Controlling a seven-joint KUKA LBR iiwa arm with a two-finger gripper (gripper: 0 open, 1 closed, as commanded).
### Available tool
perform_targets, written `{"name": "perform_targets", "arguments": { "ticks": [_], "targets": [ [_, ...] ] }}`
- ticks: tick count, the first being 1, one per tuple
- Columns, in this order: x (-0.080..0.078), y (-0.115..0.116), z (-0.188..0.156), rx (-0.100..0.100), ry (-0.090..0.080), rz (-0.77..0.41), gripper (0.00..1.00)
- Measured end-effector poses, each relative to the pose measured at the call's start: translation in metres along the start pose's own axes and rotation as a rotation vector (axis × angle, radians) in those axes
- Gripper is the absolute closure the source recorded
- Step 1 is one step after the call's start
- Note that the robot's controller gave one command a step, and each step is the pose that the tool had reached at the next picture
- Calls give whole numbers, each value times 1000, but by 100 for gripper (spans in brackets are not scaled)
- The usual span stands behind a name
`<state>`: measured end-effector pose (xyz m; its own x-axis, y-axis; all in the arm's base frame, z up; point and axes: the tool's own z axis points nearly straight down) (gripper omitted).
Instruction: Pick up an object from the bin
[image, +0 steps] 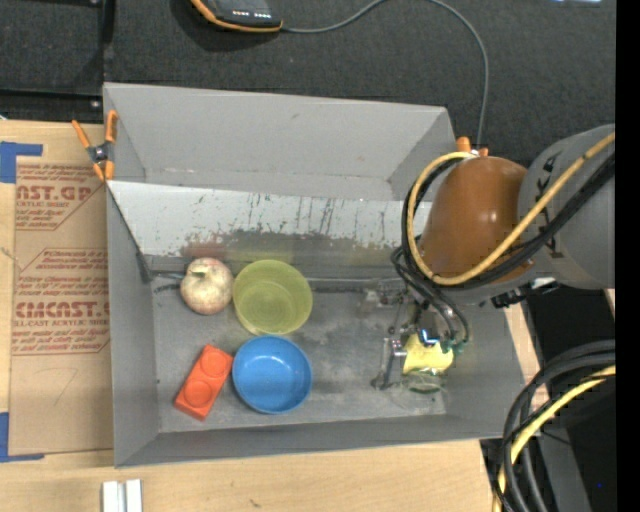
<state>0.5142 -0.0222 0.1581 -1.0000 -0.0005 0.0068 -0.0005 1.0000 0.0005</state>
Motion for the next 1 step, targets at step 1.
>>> {"name": "perform_targets", "arguments": {
  "ticks": [1],
  "targets": [
    [-2,0,-4,1,-8,-1,0]
  ]
}}
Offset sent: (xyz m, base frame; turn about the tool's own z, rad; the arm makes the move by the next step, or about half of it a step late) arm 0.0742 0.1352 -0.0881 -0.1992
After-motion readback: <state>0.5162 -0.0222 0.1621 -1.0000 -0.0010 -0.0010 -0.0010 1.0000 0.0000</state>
